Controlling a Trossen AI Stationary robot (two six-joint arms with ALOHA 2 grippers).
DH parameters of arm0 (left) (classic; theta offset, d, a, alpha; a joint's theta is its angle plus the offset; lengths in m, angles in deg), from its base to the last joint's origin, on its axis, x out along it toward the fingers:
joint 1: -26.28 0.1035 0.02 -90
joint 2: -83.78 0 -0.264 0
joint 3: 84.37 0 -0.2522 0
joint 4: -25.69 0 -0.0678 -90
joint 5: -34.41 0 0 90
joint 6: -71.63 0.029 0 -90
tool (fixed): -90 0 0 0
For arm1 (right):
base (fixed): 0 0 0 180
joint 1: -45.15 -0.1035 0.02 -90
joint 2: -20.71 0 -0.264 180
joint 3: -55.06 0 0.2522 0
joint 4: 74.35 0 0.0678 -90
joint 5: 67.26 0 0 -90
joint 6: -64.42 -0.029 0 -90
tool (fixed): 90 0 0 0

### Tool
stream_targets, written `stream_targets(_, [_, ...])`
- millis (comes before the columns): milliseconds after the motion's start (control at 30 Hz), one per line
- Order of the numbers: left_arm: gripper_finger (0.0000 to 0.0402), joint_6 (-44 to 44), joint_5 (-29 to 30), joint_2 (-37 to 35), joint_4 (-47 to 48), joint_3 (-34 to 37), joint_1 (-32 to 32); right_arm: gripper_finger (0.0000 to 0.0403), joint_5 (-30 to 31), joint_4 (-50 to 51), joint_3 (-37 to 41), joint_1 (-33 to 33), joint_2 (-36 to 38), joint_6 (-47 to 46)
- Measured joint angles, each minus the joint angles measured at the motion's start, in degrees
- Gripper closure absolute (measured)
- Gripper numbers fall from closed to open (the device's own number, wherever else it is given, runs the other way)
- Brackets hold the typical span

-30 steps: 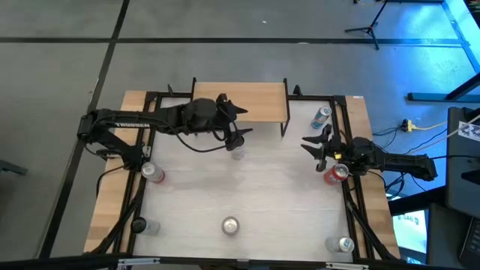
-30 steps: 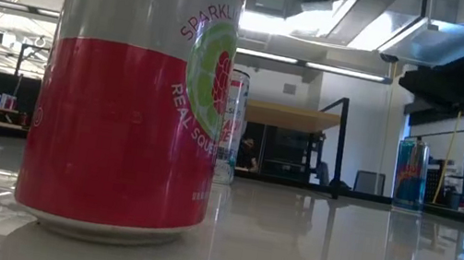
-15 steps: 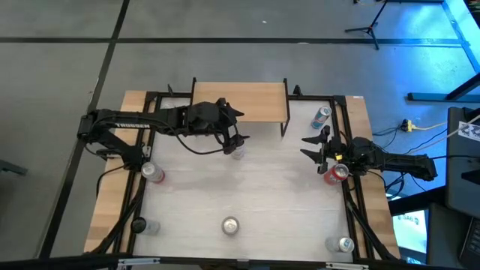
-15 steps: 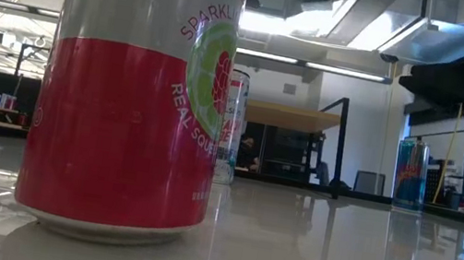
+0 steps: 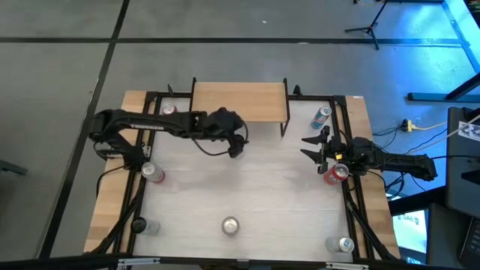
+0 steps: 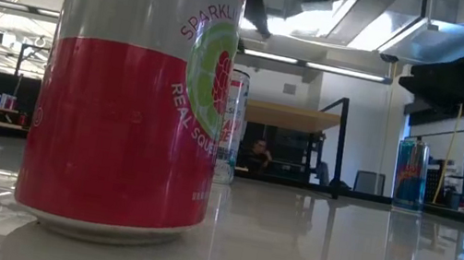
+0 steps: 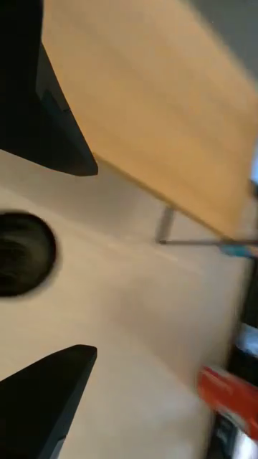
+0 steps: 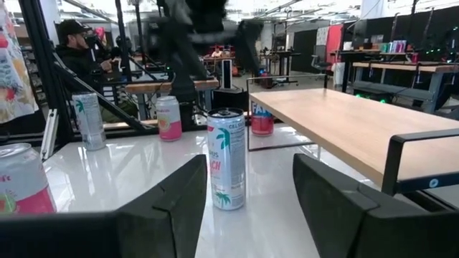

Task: Place canned beverage on shelf
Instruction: Put the top white-pink soda can on the shelf

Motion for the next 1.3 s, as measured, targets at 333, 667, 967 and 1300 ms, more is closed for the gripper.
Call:
stream_targets(333, [0.0006,-3.3,-10.4,5.9,16.6,-12.0,3.8,0.0198,0.0,0.0,0.0,0.0,0.0,0.2])
stream_targets(667, [0.0006,-3.0,-9.8,8.6,20.5,-12.6,4.5,0.0198,0.0,1.3,0.0,0.0,0.0,0.2])
stream_targets(967, [0.0006,-1.5,-10.7,8.7,20.0,-10.5,3.9,0.0198,0.0,1.4,0.0,0.0,0.0,0.2])
stream_targets(1300, [0.0006,-1.4,-9.4,8.7,17.3,-7.8,2.6,0.0198,0.0,1.4,0.0,0.0,0.0,0.2])
